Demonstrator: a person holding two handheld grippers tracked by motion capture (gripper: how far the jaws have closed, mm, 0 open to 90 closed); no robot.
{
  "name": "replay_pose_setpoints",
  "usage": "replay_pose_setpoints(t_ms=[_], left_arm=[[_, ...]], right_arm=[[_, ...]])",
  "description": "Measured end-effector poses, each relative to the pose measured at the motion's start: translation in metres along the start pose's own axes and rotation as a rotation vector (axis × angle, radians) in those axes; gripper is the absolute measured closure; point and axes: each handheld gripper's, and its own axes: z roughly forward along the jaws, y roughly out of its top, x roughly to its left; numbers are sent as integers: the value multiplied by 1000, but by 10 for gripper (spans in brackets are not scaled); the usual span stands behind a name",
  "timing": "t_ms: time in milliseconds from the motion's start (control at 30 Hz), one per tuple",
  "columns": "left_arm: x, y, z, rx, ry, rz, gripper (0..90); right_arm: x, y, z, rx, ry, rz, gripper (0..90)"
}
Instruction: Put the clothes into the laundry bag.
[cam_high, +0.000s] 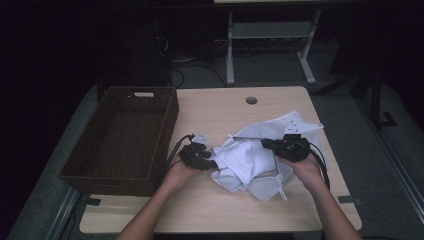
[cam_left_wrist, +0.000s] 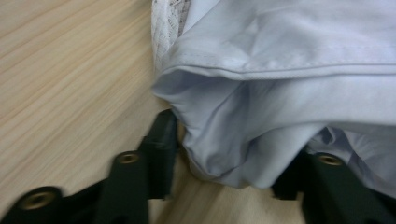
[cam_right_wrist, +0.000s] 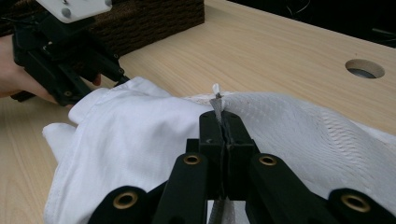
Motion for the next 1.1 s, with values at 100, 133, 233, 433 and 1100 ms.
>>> replay_pose_setpoints(t_ms=[100, 133, 233, 433, 1100], left_arm=[[0, 1, 3, -13, -20, 13, 764], [0, 2, 4, -12, -24, 18, 800], [-3, 2, 3, -12, -38, 30, 835], [-15, -1, -6, -29, -71, 51, 848], [-53, 4, -26, -95, -156, 125, 851]], right_arm=[[-1, 0, -1, 1, -3, 3, 877], [-1, 0, -1, 0, -4, 1, 877], [-2, -1, -1, 1, -8, 2, 877], [-1, -1, 0, 12, -23, -2, 878], [12, 5, 10, 19, -8, -32, 881]])
